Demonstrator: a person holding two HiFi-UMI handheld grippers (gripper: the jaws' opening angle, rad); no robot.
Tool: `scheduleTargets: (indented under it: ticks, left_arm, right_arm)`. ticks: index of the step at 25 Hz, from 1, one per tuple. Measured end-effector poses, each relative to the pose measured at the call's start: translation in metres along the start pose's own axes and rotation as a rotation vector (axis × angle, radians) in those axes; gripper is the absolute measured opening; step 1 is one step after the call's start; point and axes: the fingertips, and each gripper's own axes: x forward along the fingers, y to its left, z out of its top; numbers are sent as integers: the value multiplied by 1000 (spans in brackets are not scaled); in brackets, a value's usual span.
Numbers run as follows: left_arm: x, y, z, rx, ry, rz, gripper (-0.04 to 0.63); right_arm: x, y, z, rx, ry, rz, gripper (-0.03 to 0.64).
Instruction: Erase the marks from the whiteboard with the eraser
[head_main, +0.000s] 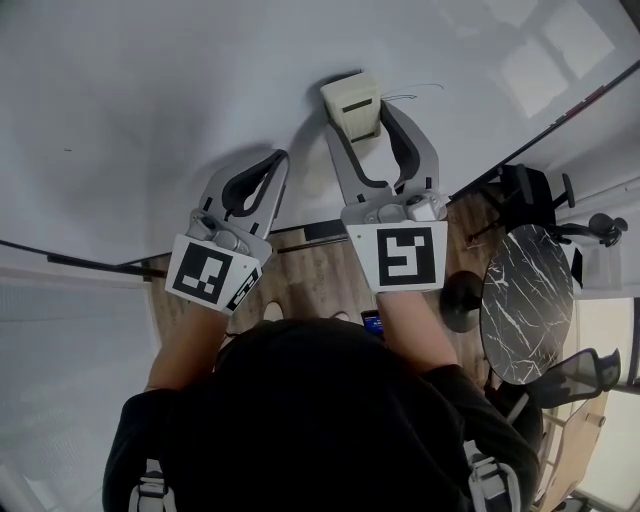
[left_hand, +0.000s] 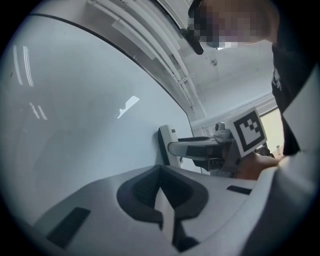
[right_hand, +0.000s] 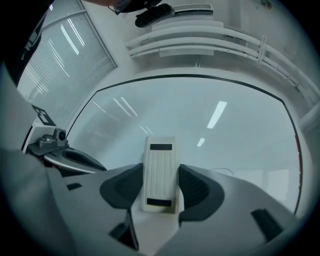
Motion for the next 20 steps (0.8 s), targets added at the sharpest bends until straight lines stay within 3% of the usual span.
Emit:
scheduleTargets:
  ticks: [7,20]
  left_arm:
    - [1,-4,-1,9,-6,1,4]
    - [6,-20,-4,7,4,-21,3]
  right_arm:
    - [-9,-21,-11,15,8,-39,224]
    - [-40,-129,-46,93,43,-232,224]
